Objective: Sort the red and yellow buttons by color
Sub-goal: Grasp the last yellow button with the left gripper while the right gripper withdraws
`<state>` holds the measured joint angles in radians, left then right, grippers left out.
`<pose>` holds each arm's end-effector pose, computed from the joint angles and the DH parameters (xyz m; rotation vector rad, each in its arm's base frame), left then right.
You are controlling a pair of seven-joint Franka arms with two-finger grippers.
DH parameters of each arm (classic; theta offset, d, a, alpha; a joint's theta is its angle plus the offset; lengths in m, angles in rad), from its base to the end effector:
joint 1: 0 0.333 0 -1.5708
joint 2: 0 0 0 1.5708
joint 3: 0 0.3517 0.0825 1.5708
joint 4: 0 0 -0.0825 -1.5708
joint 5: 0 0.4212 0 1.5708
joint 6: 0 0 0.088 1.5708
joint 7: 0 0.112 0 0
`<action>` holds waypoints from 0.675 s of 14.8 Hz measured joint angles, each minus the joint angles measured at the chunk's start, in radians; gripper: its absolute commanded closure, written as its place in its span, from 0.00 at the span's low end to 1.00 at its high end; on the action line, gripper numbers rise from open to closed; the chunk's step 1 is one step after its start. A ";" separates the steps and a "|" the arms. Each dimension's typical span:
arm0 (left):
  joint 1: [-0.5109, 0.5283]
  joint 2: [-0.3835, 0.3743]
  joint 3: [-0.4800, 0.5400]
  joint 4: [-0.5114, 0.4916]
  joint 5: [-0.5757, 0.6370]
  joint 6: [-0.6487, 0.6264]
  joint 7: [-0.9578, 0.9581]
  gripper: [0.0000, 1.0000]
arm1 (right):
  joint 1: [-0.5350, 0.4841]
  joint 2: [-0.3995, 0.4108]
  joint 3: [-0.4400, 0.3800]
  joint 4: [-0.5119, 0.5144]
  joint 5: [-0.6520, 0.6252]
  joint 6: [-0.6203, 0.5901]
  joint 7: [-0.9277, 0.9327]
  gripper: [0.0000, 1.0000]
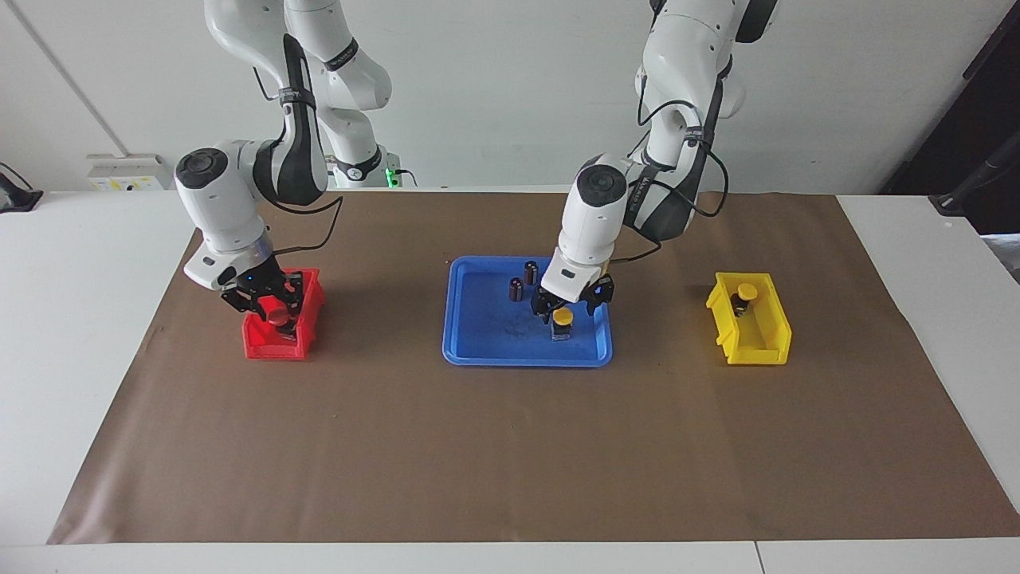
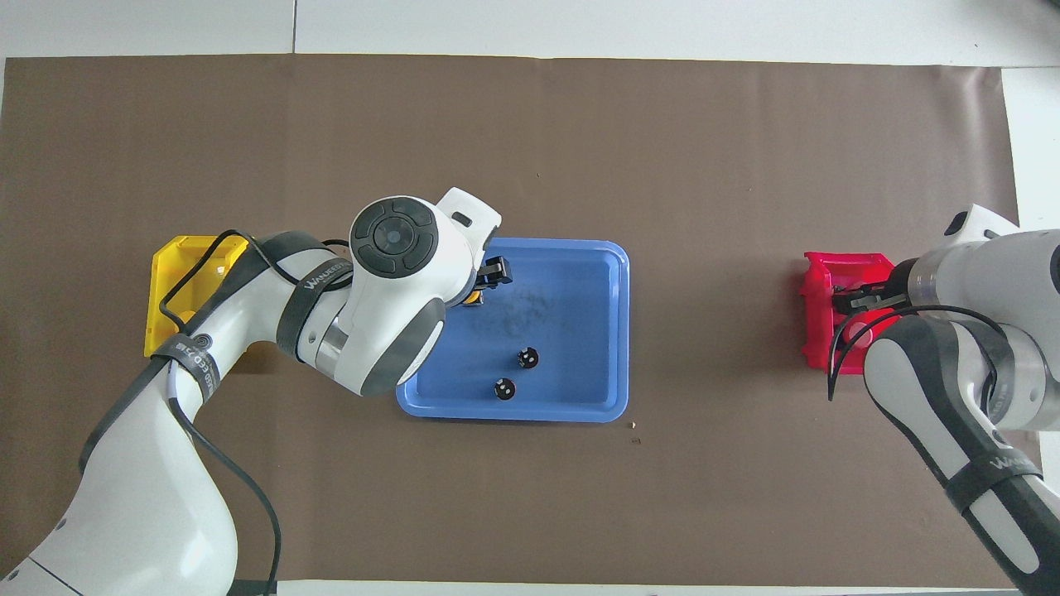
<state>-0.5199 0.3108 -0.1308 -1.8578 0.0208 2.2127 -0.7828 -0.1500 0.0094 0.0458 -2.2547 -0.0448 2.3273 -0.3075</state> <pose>0.5397 -0.4029 0.3674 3.0872 0.1966 0.0315 0.5543 -0.0589 0.3720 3.0741 0.3598 0.0853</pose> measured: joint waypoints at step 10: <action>0.002 0.005 0.012 0.091 0.008 -0.109 -0.049 0.99 | 0.000 -0.083 0.001 0.536 0.007 -0.733 0.107 0.00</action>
<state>-0.5180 0.3160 -0.1189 -1.7665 0.0288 2.1033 -0.8322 -0.1505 -0.0739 0.0467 -1.7182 -0.0373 1.5947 -0.2005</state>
